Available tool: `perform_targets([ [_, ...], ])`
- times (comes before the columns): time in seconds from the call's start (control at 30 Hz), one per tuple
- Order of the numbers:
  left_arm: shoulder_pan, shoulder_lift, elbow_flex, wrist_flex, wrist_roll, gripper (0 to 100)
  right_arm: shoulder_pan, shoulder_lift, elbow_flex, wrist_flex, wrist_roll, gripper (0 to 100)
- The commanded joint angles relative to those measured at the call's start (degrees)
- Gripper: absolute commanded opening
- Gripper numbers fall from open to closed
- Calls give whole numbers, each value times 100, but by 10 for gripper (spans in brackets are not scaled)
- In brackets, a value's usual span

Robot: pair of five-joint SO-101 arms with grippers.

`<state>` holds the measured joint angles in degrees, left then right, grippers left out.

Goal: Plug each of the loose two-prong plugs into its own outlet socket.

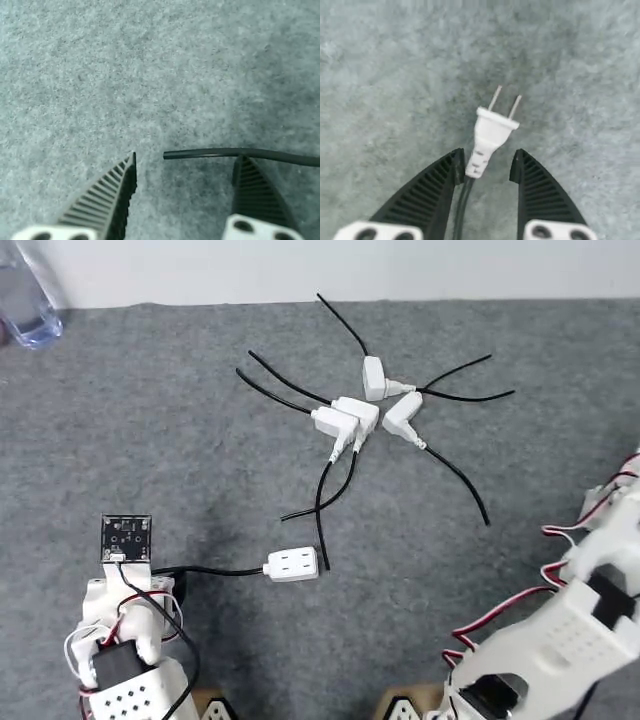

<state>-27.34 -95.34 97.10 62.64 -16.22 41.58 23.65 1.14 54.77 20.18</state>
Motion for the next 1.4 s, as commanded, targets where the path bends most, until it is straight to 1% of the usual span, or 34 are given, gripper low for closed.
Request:
perform_targets([
  [0.0,35,-70,-31,-132,-35,291,84,13,-308,-330,79,149],
  [0.23,35,-70,-31,-132,-35,291,-31,426,-369,-611,88,149],
  [0.5,35,-70,-31,-141,-35,291,-31,813,-905,-629,88,137],
  [0.57,35,-70,-31,-141,-35,291,-40,822,-993,-629,88,88],
  [0.63,35,-70,-31,-141,-35,291,-40,796,-1002,-629,79,7],
  [0.73,35,-70,-31,-141,-35,291,-136,831,-1002,-620,132,20],
  [0.77,35,-70,-31,-141,-35,291,-163,840,-985,-611,273,6],
  [0.87,35,-70,-31,-141,-35,291,-277,840,-976,-435,774,9],
  [0.93,35,-70,-31,-141,-35,291,-400,778,-1002,-224,1240,8],
  [1.1,35,-70,-31,-149,-35,291,-857,242,-1029,848,2716,8],
  [1.37,35,-70,-31,-149,-35,291,-1807,-1077,-1011,2501,4097,8],
])
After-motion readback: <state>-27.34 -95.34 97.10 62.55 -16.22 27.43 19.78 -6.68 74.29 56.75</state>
